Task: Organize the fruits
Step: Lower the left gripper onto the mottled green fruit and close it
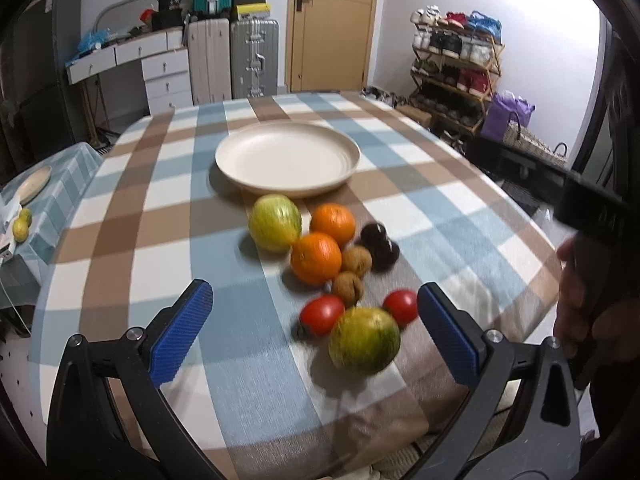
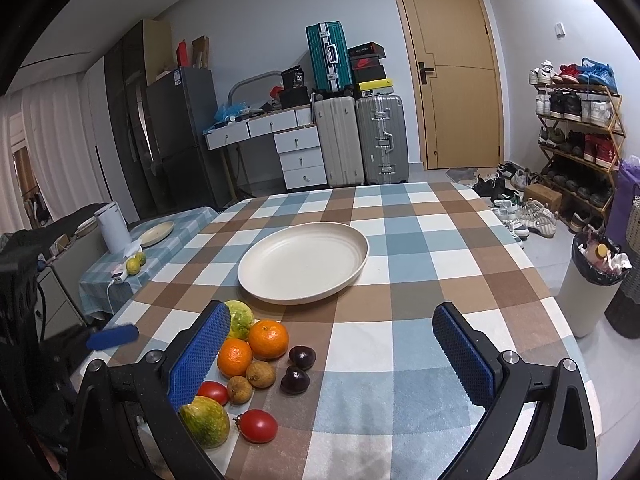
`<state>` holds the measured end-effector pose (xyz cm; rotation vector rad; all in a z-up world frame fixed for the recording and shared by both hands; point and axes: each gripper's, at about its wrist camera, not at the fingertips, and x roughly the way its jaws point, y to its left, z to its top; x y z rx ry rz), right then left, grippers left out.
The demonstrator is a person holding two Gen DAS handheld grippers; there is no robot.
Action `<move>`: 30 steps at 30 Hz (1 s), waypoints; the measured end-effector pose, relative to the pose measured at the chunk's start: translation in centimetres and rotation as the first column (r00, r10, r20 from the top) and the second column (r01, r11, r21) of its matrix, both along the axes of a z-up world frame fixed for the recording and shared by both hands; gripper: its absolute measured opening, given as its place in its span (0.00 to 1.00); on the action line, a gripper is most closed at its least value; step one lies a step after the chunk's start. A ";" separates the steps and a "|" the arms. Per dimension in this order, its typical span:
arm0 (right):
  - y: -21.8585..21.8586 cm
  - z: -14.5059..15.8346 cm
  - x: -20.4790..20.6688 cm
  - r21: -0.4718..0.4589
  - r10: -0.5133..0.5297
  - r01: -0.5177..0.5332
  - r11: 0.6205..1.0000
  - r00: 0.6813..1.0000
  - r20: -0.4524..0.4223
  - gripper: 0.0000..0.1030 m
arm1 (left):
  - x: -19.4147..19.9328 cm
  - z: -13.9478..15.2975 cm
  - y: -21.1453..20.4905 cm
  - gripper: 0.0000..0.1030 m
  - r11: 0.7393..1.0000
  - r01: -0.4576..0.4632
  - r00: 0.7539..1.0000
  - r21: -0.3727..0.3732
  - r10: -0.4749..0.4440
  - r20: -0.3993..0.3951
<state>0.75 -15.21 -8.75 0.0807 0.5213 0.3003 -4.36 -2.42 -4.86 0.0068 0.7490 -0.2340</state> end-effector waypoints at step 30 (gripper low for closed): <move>-0.3 -0.8 -0.2 -0.013 0.007 -0.007 1.000 1.000 -0.027 1.00 | 0.4 -3.1 -0.2 0.41 0.975 0.138 0.970 -0.176 -0.169 -0.173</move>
